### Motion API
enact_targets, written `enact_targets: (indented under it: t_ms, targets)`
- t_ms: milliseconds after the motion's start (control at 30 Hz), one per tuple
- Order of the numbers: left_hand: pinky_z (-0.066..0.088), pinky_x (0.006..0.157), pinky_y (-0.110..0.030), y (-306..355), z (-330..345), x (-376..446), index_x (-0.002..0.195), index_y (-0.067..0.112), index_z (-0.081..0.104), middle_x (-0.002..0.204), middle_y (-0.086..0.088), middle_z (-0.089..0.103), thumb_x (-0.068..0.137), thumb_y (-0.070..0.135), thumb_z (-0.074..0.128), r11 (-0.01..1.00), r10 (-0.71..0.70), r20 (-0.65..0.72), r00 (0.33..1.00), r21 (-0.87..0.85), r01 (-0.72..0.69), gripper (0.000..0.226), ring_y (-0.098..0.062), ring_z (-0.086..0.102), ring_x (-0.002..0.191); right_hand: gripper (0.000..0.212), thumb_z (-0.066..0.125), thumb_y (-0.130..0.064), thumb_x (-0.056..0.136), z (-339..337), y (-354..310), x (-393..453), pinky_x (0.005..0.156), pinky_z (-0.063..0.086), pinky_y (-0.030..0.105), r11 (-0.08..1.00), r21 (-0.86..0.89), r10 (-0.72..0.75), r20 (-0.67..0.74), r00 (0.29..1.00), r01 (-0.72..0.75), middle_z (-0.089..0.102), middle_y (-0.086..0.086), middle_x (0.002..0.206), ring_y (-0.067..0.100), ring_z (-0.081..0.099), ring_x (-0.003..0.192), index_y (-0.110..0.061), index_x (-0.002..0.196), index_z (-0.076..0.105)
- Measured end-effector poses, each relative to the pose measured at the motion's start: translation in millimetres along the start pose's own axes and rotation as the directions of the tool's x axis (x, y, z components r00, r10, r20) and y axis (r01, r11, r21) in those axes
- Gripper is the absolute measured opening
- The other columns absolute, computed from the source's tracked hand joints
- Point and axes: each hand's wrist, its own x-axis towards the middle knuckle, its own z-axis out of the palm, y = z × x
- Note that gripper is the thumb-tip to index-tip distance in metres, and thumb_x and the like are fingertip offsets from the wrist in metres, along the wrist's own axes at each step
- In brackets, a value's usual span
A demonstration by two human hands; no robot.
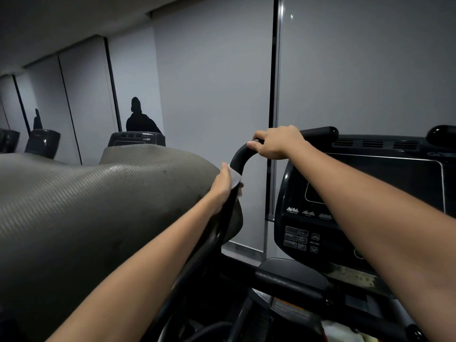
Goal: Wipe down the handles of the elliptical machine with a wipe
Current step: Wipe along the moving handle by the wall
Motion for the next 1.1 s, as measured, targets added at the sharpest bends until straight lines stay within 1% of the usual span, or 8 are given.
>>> enact_targets:
  t_ms: [267,433,567,667,800,867,967,1100]
  targets:
    - [0.042,0.053,-0.031,33,0,16,0.097,0.013,0.059,0.062,-0.015,0.063,0.096,0.022,0.038,0.999,0.038,0.120,0.992,-0.009,-0.037,0.023,-0.028,0.059,0.054,0.055,0.019,-0.069,0.096,-3,0,1,0.096,0.032,0.044,1.000,0.030,0.002,0.036,0.999,-0.003,0.060,-0.003,0.134,0.027,0.053,0.124,-0.040,0.132,0.049]
    - [0.050,0.055,-0.031,-8,-18,-4,0.086,0.002,0.052,0.058,-0.019,0.064,0.092,0.019,0.041,0.996,-0.009,0.115,0.993,0.090,-0.001,0.021,-0.028,0.061,0.049,0.057,0.018,-0.070,0.096,-4,-3,-2,0.093,0.032,0.043,1.000,0.013,-0.001,0.039,0.999,0.000,0.059,-0.002,0.134,0.028,0.053,0.124,-0.040,0.132,0.049]
    - [0.051,0.071,-0.043,-49,-37,-19,0.081,0.001,0.059,0.073,-0.021,0.062,0.077,0.033,0.041,0.967,-0.043,0.143,0.989,0.253,0.006,0.037,-0.030,0.061,0.068,0.059,0.016,-0.071,0.095,-2,-4,-2,0.093,0.033,0.043,1.000,-0.009,0.004,0.023,1.000,-0.004,0.060,0.000,0.131,0.029,0.053,0.123,-0.040,0.132,0.049]
    - [0.051,0.064,-0.034,-68,-49,-35,0.074,0.002,0.059,0.066,-0.018,0.060,0.097,0.033,0.035,0.958,-0.165,0.206,0.965,0.266,0.107,0.045,-0.028,0.058,0.059,0.059,0.015,-0.071,0.095,-2,-4,-3,0.093,0.034,0.043,1.000,-0.013,0.007,0.010,1.000,-0.007,0.059,0.001,0.129,0.030,0.054,0.122,-0.040,0.133,0.049]
    - [0.048,0.052,-0.025,-68,-54,-39,0.076,-0.006,0.060,0.069,-0.024,0.059,0.090,0.017,0.037,0.909,-0.240,0.250,0.938,0.396,0.127,0.035,-0.026,0.057,0.052,0.058,0.016,-0.070,0.096,-2,-4,-4,0.094,0.034,0.044,1.000,-0.010,0.013,0.012,1.000,-0.012,0.058,0.002,0.131,0.030,0.053,0.122,-0.041,0.133,0.049]
    - [0.047,0.055,-0.023,-61,-43,-26,0.092,0.002,0.061,0.085,-0.019,0.062,0.094,0.020,0.035,0.932,-0.178,0.085,0.980,0.335,0.141,0.031,-0.023,0.059,0.062,0.058,0.016,-0.070,0.096,-3,-5,-3,0.094,0.033,0.043,1.000,-0.012,0.012,0.016,1.000,-0.012,0.057,0.002,0.132,0.030,0.052,0.123,-0.041,0.133,0.049]
    - [0.050,0.087,-0.035,-35,-19,-4,0.108,0.010,0.061,0.106,-0.015,0.064,0.102,0.035,0.021,0.962,-0.064,-0.051,0.997,0.264,0.075,0.048,-0.026,0.062,0.095,0.057,0.016,-0.069,0.096,-3,-5,-3,0.096,0.033,0.044,1.000,-0.013,0.015,0.015,1.000,-0.015,0.057,0.002,0.133,0.030,0.052,0.124,-0.040,0.134,0.048]
    - [0.054,0.082,-0.041,8,4,17,0.077,0.010,0.062,0.064,-0.009,0.067,0.097,0.047,0.010,0.952,0.194,-0.048,0.980,0.252,-0.176,0.067,-0.025,0.062,0.068,0.054,0.013,-0.061,0.100,-2,-5,-2,0.101,0.032,0.046,1.000,0.014,0.023,0.013,1.000,-0.023,0.055,0.003,0.137,0.030,0.050,0.127,-0.040,0.138,0.045]
